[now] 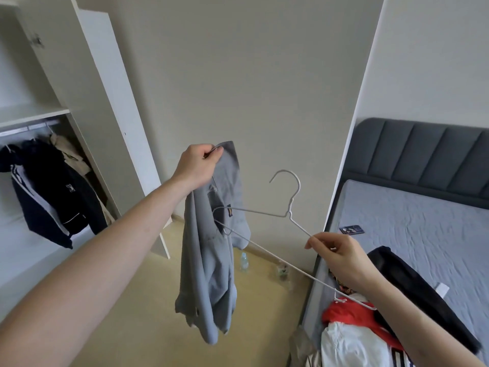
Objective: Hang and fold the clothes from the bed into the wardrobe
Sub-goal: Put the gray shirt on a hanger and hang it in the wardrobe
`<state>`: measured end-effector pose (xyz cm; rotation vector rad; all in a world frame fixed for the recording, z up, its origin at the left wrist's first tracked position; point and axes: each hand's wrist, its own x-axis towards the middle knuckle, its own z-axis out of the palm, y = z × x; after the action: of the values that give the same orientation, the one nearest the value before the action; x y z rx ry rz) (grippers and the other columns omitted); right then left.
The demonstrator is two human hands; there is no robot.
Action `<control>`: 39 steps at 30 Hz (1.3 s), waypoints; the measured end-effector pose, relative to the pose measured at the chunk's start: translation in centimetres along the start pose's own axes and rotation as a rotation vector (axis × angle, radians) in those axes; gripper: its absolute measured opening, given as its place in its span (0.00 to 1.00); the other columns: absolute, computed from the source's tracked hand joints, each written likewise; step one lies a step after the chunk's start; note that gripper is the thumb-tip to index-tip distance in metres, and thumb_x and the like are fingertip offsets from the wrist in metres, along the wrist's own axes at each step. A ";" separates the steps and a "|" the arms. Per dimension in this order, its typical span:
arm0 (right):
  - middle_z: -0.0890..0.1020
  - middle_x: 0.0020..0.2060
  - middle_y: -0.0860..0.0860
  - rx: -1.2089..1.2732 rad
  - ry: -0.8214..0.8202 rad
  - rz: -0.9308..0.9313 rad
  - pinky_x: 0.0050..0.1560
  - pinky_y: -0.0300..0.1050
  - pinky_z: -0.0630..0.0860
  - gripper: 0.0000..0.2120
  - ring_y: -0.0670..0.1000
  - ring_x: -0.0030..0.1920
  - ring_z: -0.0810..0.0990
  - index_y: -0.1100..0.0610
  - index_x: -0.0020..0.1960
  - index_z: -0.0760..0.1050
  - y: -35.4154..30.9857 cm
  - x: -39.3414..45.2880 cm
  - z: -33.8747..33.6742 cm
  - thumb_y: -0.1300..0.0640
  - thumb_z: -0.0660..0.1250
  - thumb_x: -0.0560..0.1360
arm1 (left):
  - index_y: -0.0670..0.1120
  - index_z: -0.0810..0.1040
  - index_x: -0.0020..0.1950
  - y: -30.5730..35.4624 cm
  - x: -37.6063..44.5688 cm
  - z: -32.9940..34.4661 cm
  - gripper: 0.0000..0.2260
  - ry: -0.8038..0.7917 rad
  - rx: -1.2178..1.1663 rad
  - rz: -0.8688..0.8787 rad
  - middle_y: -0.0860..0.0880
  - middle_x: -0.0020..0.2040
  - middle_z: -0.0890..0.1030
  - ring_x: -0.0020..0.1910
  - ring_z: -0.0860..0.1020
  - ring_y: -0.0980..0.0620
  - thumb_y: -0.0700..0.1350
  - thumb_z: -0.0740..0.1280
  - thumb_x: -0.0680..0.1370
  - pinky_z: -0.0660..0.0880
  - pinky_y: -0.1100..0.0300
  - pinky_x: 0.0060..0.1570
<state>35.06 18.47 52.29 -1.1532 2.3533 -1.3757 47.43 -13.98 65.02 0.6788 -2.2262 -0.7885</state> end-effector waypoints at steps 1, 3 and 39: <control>0.64 0.23 0.46 0.008 0.003 0.012 0.26 0.36 0.57 0.11 0.44 0.23 0.59 0.47 0.43 0.84 0.0 0.1 0.3 0.49 0.66 0.81 | 0.49 0.58 0.32 0.4 0.0 -0.1 0.23 -0.008 -0.022 0.021 0.54 0.24 0.59 0.27 0.58 0.54 0.50 0.64 0.83 0.55 0.61 0.27; 0.65 0.22 0.46 0.016 -0.010 0.022 0.26 0.35 0.57 0.12 0.44 0.23 0.60 0.48 0.43 0.84 -0.1 0.2 0.9 0.50 0.66 0.82 | 0.49 0.58 0.32 1.2 -0.2 -0.2 0.23 -0.027 -0.066 0.068 0.55 0.24 0.58 0.27 0.57 0.55 0.50 0.64 0.83 0.55 0.62 0.27; 0.62 0.25 0.49 0.533 0.351 0.045 0.27 0.34 0.60 0.26 0.45 0.27 0.60 0.53 0.28 0.64 -2.2 1.5 3.6 0.45 0.68 0.80 | 0.56 0.82 0.41 1.5 -11.0 0.5 0.12 -0.530 0.392 0.645 0.62 0.77 0.64 0.80 0.49 0.60 0.42 0.63 0.76 0.47 0.60 0.76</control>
<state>37.01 14.49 52.34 -0.7475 1.9796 -2.1530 53.73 -5.65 61.16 -0.1344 -2.8760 -0.2074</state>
